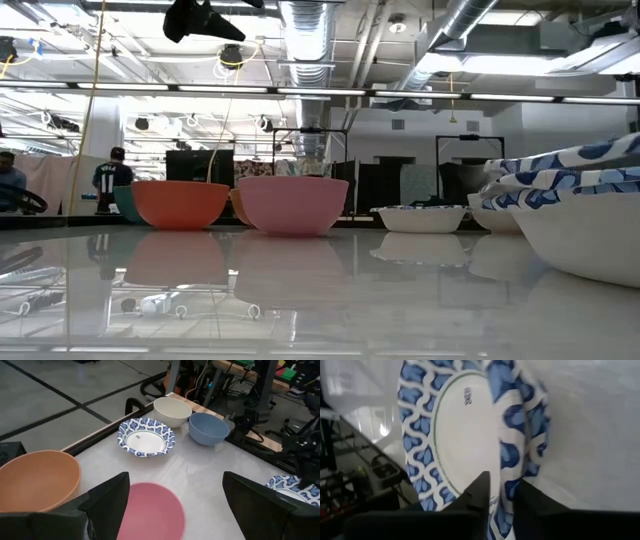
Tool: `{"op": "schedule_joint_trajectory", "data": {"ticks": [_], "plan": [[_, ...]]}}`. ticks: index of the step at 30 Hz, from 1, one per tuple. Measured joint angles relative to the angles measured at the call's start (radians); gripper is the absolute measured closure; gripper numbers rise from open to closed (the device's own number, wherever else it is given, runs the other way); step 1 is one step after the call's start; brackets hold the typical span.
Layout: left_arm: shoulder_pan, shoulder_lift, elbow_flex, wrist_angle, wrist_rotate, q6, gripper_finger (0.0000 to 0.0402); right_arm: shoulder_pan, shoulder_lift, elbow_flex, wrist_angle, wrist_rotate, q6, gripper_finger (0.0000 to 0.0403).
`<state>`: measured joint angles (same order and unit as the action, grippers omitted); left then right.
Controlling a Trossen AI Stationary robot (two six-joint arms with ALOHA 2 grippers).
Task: Nest bowls inside each other
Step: Stack the bottom left white bowl on top of the bottom right white bowl
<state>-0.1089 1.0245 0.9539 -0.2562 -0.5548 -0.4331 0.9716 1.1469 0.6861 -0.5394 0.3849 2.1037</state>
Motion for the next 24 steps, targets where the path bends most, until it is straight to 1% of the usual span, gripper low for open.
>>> {"op": "schedule_joint_trajectory", "data": {"ticks": [3, 6, 10, 14, 17, 24], "plan": [[0.01, 0.0, 0.0, 0.0, 0.012, 0.001, 0.0093, -0.014, 0.0, 0.001, 0.035, -0.017, -0.052, 0.0258], [0.019, 0.0, 0.0, 0.0, 0.02, 0.001, 0.0093, -0.027, 0.0, 0.001, 0.043, -0.035, -0.068, 0.0214], [0.027, 0.0, 0.0, -0.001, 0.025, 0.006, 0.0093, -0.032, 0.0, 0.001, 0.023, -0.062, -0.053, 0.0175], [0.034, 0.0, 0.0, -0.001, 0.034, 0.018, 0.0093, -0.032, -0.001, 0.001, 0.013, -0.098, -0.041, 0.0165], [0.034, 0.0, 0.0, -0.001, 0.047, 0.021, 0.0093, -0.032, -0.001, 0.001, 0.013, -0.104, -0.026, 0.0164], [0.034, 0.0, 0.0, -0.01, 0.049, 0.022, 0.0093, -0.044, -0.017, 0.001, -0.003, -0.157, -0.021, 0.0163]]}}
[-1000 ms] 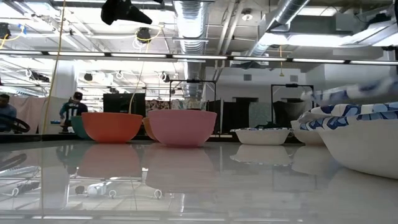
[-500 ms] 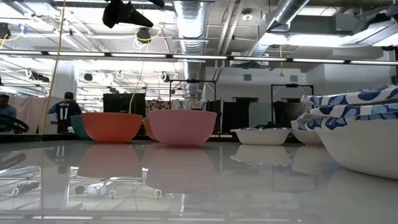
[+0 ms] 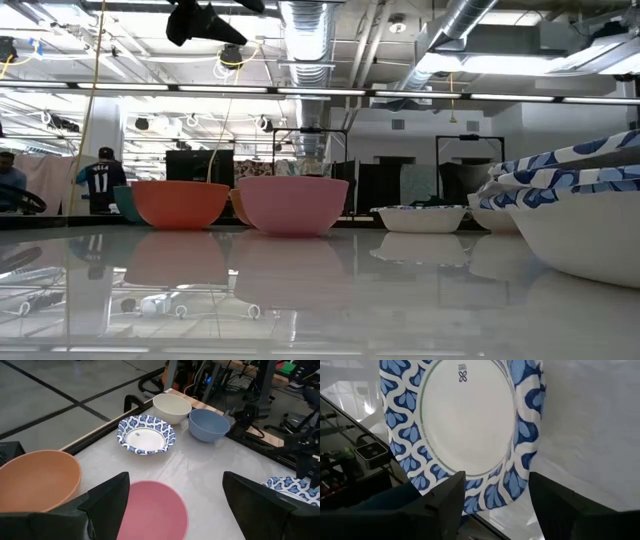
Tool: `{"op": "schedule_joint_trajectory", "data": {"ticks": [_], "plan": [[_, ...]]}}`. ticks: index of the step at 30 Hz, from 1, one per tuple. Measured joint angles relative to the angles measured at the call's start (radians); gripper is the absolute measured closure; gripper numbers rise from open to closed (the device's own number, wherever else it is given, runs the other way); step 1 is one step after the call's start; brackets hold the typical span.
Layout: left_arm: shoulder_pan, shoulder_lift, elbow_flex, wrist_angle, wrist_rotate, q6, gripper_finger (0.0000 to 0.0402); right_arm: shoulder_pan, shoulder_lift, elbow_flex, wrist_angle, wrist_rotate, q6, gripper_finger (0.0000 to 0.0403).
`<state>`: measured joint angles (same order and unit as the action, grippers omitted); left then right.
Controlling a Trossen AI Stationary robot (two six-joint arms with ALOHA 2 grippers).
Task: Nest bowls inside each other
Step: Stack the bottom left white bowl on top of the bottom right white bowl, then stack the top white bowl on top of the bottom white bowl
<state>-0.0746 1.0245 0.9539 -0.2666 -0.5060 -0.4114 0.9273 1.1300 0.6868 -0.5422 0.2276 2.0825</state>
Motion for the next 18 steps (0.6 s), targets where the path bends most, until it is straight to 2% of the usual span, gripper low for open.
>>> {"op": "schedule_joint_trajectory", "data": {"ticks": [9, 14, 18], "plan": [[0.0, 0.0, 0.0, -0.015, 0.001, 0.0, 0.0093, -0.054, -0.087, 0.0, -0.029, 0.021, -0.009, 0.0163], [0.0, 0.0, 0.0, -0.032, 0.0, 0.002, 0.0093, -0.133, -0.156, 0.041, -0.058, 0.036, -0.125, 0.0163], [0.0, 0.0, 0.0, -0.039, 0.0, 0.011, 0.0093, -0.223, -0.204, 0.09, -0.176, 0.046, -0.253, 0.0163]]}}
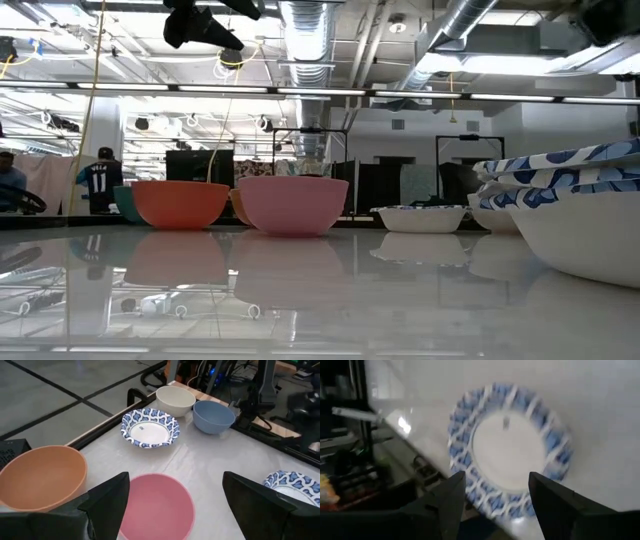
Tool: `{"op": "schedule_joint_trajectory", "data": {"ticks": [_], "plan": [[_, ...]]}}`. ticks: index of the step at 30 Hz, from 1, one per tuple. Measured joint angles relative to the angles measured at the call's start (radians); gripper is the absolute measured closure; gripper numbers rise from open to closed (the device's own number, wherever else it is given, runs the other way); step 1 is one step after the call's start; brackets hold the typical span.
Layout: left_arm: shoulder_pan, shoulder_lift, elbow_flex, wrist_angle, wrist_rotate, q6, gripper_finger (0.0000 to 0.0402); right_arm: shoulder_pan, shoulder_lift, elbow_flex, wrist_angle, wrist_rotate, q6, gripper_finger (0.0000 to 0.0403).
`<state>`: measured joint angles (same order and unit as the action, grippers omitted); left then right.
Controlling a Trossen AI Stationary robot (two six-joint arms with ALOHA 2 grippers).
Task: Nest bowls inside each other
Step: Stack the top white bowl on top of the bottom white bowl
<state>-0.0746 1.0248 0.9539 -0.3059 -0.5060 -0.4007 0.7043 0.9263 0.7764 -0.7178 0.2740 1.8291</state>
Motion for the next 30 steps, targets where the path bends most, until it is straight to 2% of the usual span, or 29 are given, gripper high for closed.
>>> {"op": "schedule_joint_trajectory", "data": {"ticks": [3, 7, 12, 17, 24, 30], "plan": [[0.0, 0.0, 0.0, 0.002, -0.004, 0.005, 0.0093, -0.097, -0.02, 0.038, -0.097, 0.056, -0.198, 0.0163], [0.0, 0.0, 0.0, 0.002, -0.006, 0.021, 0.0093, -0.266, -0.012, 0.073, -0.171, 0.095, -0.573, 0.0163], [0.0, 0.0, 0.0, 0.003, -0.006, 0.023, 0.0093, -0.495, 0.039, 0.096, -0.13, 0.096, -1.07, 0.0163], [0.0, 0.0, 0.0, 0.002, -0.016, 0.014, 0.0093, -0.663, 0.114, 0.108, -0.071, 0.095, -1.495, 0.0163], [0.0, 0.0, 0.0, -0.002, -0.054, 0.038, 0.0093, -0.795, 0.246, 0.108, -0.011, 0.078, -1.847, 0.0163], [0.0, 0.0, 0.0, -0.014, -0.056, 0.038, 0.0093, -0.867, 0.382, 0.108, 0.041, 0.039, -2.004, 0.0163]]}}
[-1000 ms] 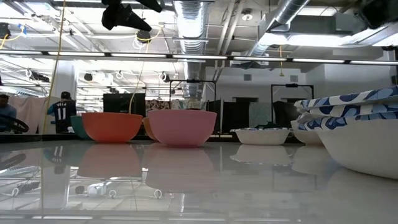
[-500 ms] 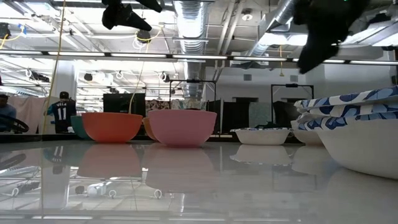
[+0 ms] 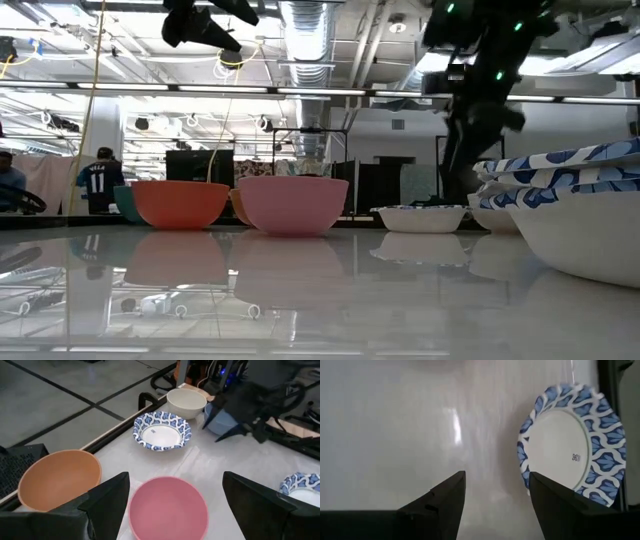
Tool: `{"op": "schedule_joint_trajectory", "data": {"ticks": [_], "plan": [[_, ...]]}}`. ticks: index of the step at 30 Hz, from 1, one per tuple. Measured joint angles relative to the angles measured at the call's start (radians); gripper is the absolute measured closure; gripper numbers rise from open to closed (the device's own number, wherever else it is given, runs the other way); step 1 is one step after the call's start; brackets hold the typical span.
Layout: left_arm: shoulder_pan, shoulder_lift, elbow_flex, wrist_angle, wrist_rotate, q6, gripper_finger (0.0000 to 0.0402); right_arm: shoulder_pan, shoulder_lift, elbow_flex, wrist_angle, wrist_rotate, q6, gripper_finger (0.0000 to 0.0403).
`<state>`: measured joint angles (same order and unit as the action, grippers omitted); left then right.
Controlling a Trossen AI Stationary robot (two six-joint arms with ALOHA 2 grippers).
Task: Nest bowls inside each other
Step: Stack the top white bowl on top of the bottom white bowl
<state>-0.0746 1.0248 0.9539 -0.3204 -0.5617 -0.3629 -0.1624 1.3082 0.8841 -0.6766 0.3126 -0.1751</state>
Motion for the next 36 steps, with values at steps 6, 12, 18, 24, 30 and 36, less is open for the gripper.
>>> {"op": "schedule_joint_trajectory", "data": {"ticks": [6, 12, 18, 24, 30, 36], "plan": [[0.0, 0.0, 0.0, -0.03, -0.002, -0.01, 0.0093, -0.073, 0.123, 0.0, 0.082, 0.007, -0.063, 0.0163], [0.0, 0.0, 0.0, -0.031, -0.002, -0.012, 0.0093, -0.141, 0.22, 0.0, 0.112, 0.044, -0.055, 0.0166], [0.0, 0.0, 0.0, -0.032, -0.003, -0.013, 0.0093, -0.149, 0.265, 0.0, 0.124, 0.107, -0.044, 0.0247], [0.0, 0.0, 0.0, -0.036, -0.011, -0.013, 0.0093, -0.14, 0.255, 0.011, 0.117, 0.086, -0.025, 0.0386], [0.0, 0.0, 0.0, -0.036, -0.03, 0.003, 0.0093, -0.14, 0.206, 0.089, 0.091, 0.065, 0.017, 0.0396], [0.0, 0.0, 0.0, -0.036, -0.03, 0.003, 0.0093, -0.14, 0.136, 0.227, 0.035, 0.073, 0.033, 0.0399]]}}
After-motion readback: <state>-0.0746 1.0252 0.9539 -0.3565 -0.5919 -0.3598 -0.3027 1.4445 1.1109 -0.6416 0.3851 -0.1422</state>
